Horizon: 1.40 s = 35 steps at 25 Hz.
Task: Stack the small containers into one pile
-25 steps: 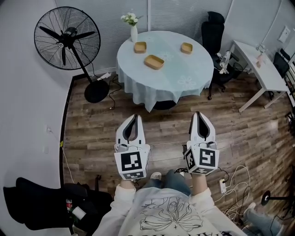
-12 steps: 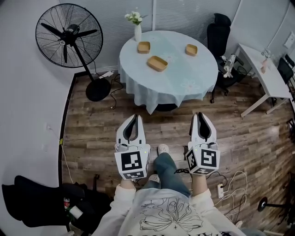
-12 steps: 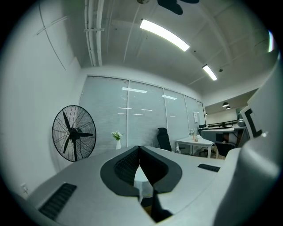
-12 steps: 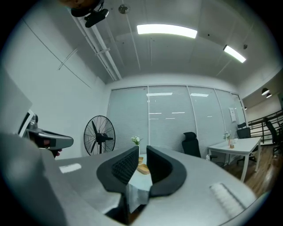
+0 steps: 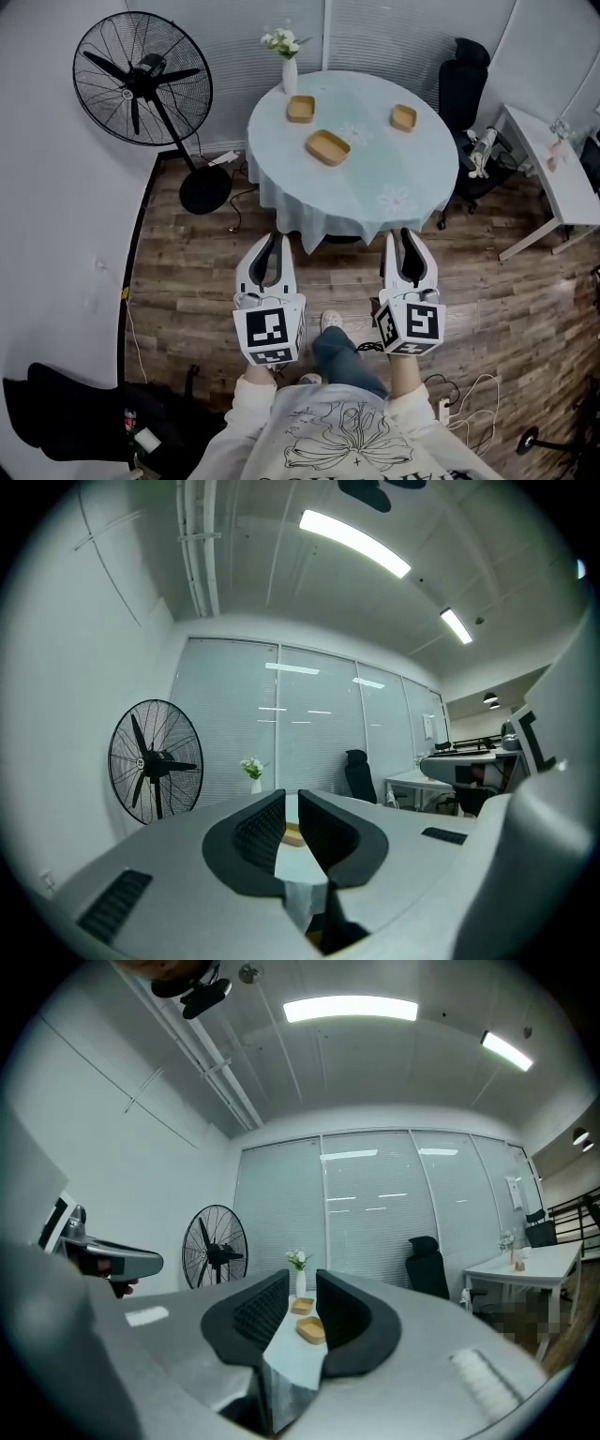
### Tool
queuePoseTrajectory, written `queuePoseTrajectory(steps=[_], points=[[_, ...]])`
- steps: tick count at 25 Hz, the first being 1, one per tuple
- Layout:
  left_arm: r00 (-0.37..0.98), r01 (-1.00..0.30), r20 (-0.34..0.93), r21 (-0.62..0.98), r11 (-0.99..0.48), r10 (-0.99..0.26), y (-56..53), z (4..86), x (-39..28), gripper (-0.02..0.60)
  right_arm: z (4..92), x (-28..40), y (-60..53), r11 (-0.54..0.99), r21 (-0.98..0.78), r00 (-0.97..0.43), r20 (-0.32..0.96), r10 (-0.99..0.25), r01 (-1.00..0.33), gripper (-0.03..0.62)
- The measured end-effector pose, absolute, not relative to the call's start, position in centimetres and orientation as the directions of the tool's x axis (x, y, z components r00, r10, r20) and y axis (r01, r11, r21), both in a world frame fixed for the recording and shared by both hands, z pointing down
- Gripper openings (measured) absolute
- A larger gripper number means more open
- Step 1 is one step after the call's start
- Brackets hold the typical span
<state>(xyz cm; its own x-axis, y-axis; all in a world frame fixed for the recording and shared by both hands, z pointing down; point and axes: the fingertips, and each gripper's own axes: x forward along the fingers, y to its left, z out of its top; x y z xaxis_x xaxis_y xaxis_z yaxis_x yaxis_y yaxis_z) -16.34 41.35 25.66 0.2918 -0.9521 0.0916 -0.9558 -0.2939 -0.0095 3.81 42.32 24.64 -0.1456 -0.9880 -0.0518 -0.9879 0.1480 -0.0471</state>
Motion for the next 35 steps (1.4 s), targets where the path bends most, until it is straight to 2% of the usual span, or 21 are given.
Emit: queuePoseTrajectory(steps=[2,11,22,35], points=[[0.287,-0.957,0.093,-0.013,-0.290,-0.953,39.3,25.7,-15.5,0.052,24.8,4.4,39.9,0.162,-0.050,-0.159,-0.050,-0.986,-0.986,0.092],[0.237,-0.970,0.109,-0.020,-0.241,-0.965,29.6,25.6,-12.6,0.072,24.7,7.0,28.7,0.220,-0.062,-0.218,-0.043,-0.975,-0.973,0.095],[0.203,-0.978,0.132,-0.017,-0.207,-0.970,21.8,26.5,-10.4,0.075,26.1,8.9,20.1,0.267,-0.075,-0.266,-0.015,-0.964,-0.961,0.095],[0.175,-0.984,0.162,-0.004,-0.178,-0.971,15.5,28.0,-11.2,0.075,28.1,8.5,13.2,0.290,-0.081,-0.293,0.029,-0.956,-0.954,0.095]])
